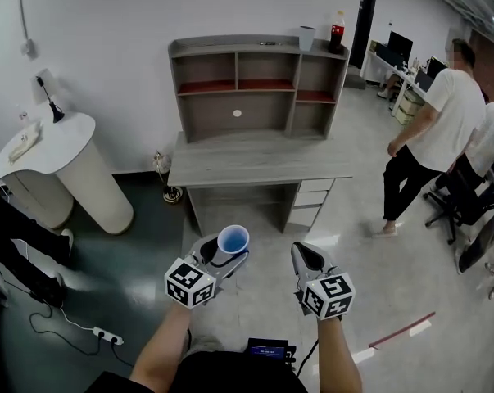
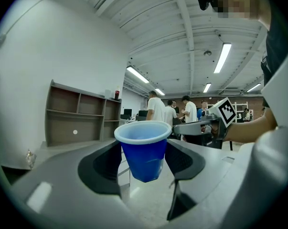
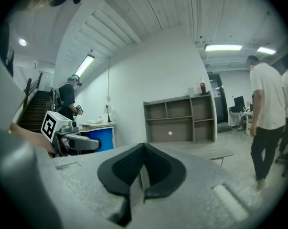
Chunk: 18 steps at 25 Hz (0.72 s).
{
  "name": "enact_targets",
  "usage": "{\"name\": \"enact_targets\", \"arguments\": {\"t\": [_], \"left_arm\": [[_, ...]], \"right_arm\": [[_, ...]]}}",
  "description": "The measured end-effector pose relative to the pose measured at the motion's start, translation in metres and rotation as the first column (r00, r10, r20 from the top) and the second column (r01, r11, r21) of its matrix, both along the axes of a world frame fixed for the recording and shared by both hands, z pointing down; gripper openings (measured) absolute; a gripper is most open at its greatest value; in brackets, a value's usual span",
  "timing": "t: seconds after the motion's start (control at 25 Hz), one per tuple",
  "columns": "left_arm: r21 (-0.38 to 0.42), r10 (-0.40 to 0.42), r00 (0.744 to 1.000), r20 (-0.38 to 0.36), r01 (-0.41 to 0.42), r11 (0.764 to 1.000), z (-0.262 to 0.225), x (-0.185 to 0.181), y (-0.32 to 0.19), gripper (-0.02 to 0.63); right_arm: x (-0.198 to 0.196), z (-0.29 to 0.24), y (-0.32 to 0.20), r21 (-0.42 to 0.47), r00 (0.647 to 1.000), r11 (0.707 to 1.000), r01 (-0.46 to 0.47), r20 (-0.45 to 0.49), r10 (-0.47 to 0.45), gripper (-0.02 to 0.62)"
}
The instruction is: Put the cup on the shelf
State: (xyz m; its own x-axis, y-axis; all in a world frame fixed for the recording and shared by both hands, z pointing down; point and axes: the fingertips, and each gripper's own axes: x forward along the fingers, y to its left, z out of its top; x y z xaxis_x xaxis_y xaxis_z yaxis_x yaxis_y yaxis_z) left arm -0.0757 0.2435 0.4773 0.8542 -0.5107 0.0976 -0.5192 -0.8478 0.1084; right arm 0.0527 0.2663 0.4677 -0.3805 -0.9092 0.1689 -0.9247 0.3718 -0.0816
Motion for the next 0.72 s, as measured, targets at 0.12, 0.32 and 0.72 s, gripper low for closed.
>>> {"name": "enact_targets", "arguments": {"t": [0.12, 0.32, 0.72], "left_arm": [[-0.005, -0.006, 1.0, 0.006, 0.006, 1.0, 0.002, 0.003, -0.001, 0.29], [-0.021, -0.004, 1.0, 0.006, 0.004, 1.0, 0.007, 0.01, -0.012, 0.29], [-0.044, 0.041, 0.999, -0.01, -0.041, 0.998, 0.023, 0.02, -0.075, 0.29]], "right_arm": [[0.005, 0.004, 0.0, -0.005, 1.0, 1.0, 0.0, 0.013, 0.0, -0.002], [0.012, 0.011, -0.008, -0.023, 1.0, 1.0, -0.004, 0.021, 0.004, -0.002], [0.021, 0.021, -0.062, -0.046, 0.998, 0.997, -0.058, 0.005, 0.058, -0.002]]}}
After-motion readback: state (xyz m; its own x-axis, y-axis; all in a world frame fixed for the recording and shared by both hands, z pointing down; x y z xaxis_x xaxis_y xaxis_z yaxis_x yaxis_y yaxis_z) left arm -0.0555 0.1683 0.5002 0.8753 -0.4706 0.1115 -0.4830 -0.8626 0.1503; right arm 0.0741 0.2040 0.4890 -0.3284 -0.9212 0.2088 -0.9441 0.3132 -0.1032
